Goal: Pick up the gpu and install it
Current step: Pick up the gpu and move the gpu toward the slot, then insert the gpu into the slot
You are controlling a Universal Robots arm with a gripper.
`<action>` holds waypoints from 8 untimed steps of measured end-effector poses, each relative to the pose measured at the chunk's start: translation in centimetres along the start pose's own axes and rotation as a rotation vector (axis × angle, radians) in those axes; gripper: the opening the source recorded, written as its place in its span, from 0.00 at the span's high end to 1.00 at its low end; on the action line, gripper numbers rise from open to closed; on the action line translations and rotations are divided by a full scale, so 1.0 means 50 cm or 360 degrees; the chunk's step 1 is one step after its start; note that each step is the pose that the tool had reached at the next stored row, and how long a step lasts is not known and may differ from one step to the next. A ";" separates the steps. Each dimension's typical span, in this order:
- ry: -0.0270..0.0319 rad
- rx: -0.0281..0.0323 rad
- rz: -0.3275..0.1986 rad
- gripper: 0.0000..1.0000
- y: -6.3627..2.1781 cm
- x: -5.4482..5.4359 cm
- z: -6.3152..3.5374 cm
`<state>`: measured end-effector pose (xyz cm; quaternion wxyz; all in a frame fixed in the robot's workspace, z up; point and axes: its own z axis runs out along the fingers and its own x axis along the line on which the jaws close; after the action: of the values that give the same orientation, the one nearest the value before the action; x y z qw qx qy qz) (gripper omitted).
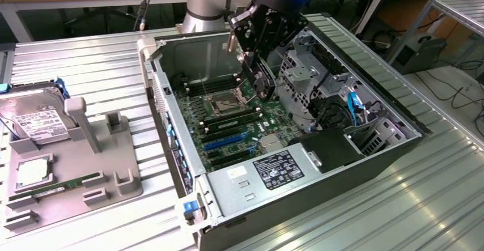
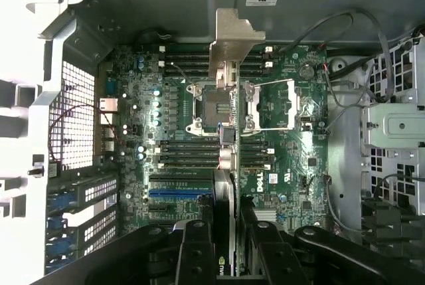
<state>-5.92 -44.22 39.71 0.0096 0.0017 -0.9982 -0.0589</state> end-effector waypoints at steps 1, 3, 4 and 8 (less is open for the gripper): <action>-0.00001 0.00000 0.0000 0.74 0.000 0.000 0.000; 0.00000 0.00000 0.0000 0.74 0.000 0.000 0.000; -0.00001 -0.00001 0.0000 0.74 0.000 0.000 0.000; -0.00001 0.00000 0.0000 0.74 0.000 0.000 0.000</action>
<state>-5.92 -44.22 39.71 0.0096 0.0017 -0.9982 -0.0589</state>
